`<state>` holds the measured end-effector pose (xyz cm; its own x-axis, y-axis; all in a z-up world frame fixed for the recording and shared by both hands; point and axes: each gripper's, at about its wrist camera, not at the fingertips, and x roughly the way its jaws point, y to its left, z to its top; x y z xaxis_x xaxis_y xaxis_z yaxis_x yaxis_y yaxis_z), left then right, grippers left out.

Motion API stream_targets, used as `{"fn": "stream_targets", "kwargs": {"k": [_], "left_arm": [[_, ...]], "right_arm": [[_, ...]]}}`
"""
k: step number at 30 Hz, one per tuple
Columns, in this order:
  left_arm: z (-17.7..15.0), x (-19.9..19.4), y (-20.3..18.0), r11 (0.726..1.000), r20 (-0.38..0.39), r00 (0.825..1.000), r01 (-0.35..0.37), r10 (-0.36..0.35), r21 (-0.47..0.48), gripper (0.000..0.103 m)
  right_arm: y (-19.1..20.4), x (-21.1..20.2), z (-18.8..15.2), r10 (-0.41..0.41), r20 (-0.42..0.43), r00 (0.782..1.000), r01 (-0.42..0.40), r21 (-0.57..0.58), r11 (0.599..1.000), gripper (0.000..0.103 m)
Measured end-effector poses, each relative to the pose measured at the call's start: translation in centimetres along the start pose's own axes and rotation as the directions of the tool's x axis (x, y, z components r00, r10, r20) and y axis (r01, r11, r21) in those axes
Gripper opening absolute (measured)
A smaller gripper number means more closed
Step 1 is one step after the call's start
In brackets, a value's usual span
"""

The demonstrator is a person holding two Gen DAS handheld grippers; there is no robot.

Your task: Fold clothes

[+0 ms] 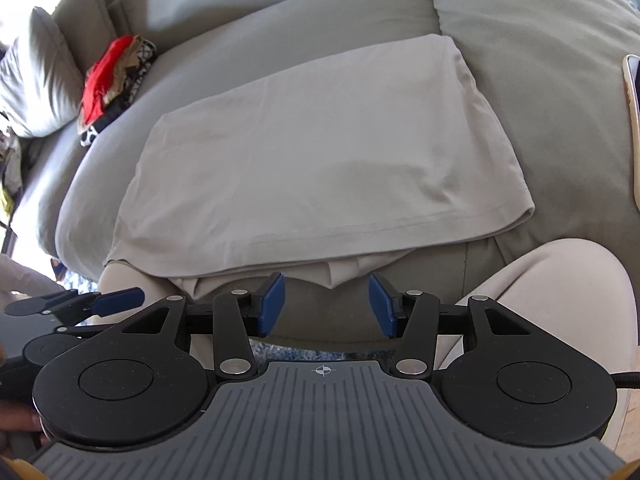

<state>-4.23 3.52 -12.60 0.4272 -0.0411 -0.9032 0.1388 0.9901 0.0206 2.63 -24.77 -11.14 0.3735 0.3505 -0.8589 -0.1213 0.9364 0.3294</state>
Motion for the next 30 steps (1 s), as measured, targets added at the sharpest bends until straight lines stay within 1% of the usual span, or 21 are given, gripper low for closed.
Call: {"fn": "stream_targets", "kwargs": {"k": [17,21,24,26,29,30], "left_arm": [[0.0,0.7,0.8,0.999,-0.018,1.0,0.007,-0.008,-0.034,0.058],[0.0,0.8,1.1,0.999,-0.019,1.0,0.011,-0.011,-0.043,0.058],[0.1,0.7,1.5,0.998,-0.007,1.0,0.021,-0.021,-0.055,0.058],[0.3,0.3,2.1,0.996,0.016,0.999,0.036,-0.035,-0.077,0.058],[0.9,-0.4,3.8,0.988,0.063,0.996,0.068,-0.06,-0.137,0.058],[1.1,-0.6,4.6,0.983,0.077,0.995,0.081,-0.069,-0.162,0.056]], "right_arm": [[-0.3,0.3,0.3,-0.008,0.009,1.0,0.008,0.027,1.0,0.054],[-0.5,0.2,0.6,-0.006,0.025,1.0,0.005,0.041,0.999,0.054],[-0.8,-0.6,1.4,-0.005,0.072,0.997,0.001,0.052,0.999,0.054],[-1.2,-1.4,2.4,-0.005,0.118,0.993,-0.003,0.062,0.998,0.055],[-2.1,-2.6,4.0,-0.013,0.187,0.982,-0.003,0.084,0.996,0.055],[-2.5,-2.9,4.6,-0.017,0.21,0.978,-0.003,0.094,0.996,0.052]]}}
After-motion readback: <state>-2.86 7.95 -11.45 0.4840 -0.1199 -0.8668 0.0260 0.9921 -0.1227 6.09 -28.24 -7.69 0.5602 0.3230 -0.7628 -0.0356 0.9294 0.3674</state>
